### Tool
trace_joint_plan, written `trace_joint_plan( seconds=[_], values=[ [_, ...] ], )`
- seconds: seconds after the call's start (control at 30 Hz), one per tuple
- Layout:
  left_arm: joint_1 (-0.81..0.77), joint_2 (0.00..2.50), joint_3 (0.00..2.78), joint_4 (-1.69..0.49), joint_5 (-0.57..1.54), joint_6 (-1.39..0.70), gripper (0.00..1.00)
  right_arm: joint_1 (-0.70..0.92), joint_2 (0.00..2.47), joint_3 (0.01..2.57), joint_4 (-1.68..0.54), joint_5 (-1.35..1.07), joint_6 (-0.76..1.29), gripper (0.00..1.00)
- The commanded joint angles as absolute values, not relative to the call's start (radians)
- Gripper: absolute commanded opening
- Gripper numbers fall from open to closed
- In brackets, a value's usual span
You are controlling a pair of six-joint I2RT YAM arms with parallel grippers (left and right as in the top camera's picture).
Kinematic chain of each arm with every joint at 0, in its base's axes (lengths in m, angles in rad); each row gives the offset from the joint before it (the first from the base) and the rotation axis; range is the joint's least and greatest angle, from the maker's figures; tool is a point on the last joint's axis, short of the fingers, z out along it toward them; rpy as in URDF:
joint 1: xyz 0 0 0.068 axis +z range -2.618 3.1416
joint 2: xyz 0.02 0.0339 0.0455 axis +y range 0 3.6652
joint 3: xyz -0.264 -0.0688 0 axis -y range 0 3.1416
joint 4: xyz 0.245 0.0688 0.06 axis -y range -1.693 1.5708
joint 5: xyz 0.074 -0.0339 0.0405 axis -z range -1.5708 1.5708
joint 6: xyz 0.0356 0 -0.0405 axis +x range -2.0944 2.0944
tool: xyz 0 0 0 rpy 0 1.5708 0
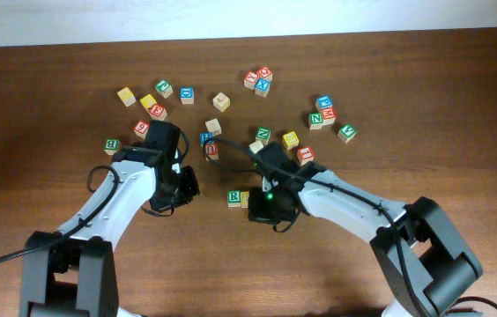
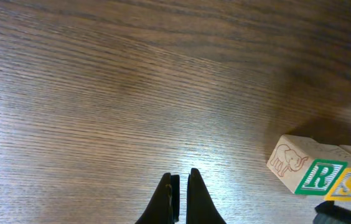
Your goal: Spell out RSS
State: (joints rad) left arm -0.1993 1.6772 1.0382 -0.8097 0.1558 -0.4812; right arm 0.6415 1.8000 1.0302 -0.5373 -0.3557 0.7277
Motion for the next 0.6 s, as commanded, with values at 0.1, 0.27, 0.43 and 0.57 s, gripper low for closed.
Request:
trace_joint_plan(
  seconds=[0.1, 0.27, 0.43, 0.57],
  values=[
    [-0.193, 1.667, 1.031, -0.835, 0.104, -0.512, 0.0, 0.667, 1.792, 1.026, -0.514, -0.286, 0.761, 0.04],
    [-0.186, 1.667, 1.031, -0.836, 0.104, -0.512, 0.0, 0.679, 1.792, 1.026, -0.5, -0.23, 0.762, 0.04],
    [-0.178, 1.667, 1.031, -0.842, 0.104, -0.512, 0.0, 0.701, 1.792, 1.026, -0.474, -0.223, 0.777, 0.04],
    [-0.178, 1.667, 1.031, -0.843, 0.104, -0.512, 0.0, 0.701, 1.792, 1.026, -0.466, -0.223, 0.781, 0.04]
  ],
)
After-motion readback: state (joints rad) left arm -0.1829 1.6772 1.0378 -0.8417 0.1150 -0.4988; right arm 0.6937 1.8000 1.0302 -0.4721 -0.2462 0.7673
